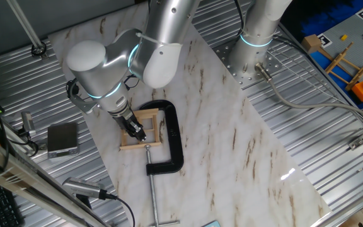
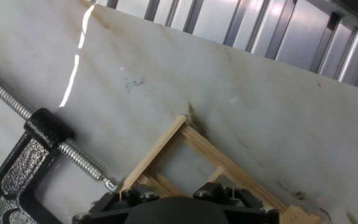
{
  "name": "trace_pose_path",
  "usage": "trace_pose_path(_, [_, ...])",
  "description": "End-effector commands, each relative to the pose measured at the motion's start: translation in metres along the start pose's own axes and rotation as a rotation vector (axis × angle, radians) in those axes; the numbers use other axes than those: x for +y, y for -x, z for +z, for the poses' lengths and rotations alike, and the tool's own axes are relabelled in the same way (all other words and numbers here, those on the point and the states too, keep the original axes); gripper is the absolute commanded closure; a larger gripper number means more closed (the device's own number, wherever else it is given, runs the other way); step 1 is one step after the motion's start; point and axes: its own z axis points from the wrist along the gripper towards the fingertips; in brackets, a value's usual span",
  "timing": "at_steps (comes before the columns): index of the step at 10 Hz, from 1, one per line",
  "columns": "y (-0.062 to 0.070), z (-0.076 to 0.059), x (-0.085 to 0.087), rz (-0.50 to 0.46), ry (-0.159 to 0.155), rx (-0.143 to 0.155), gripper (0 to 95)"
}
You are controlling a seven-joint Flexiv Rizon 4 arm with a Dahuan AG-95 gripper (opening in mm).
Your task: Open a sliding window
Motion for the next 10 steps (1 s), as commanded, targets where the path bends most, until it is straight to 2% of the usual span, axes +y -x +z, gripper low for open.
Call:
trace_pose_path(1, [0.0000, -0.0003, 0.0007, -0.003, 0.004, -0.001, 38.0])
trace_pose_path(10, [0.0084, -0.0020, 0.0083, -0.001, 0.031, -0.011, 38.0])
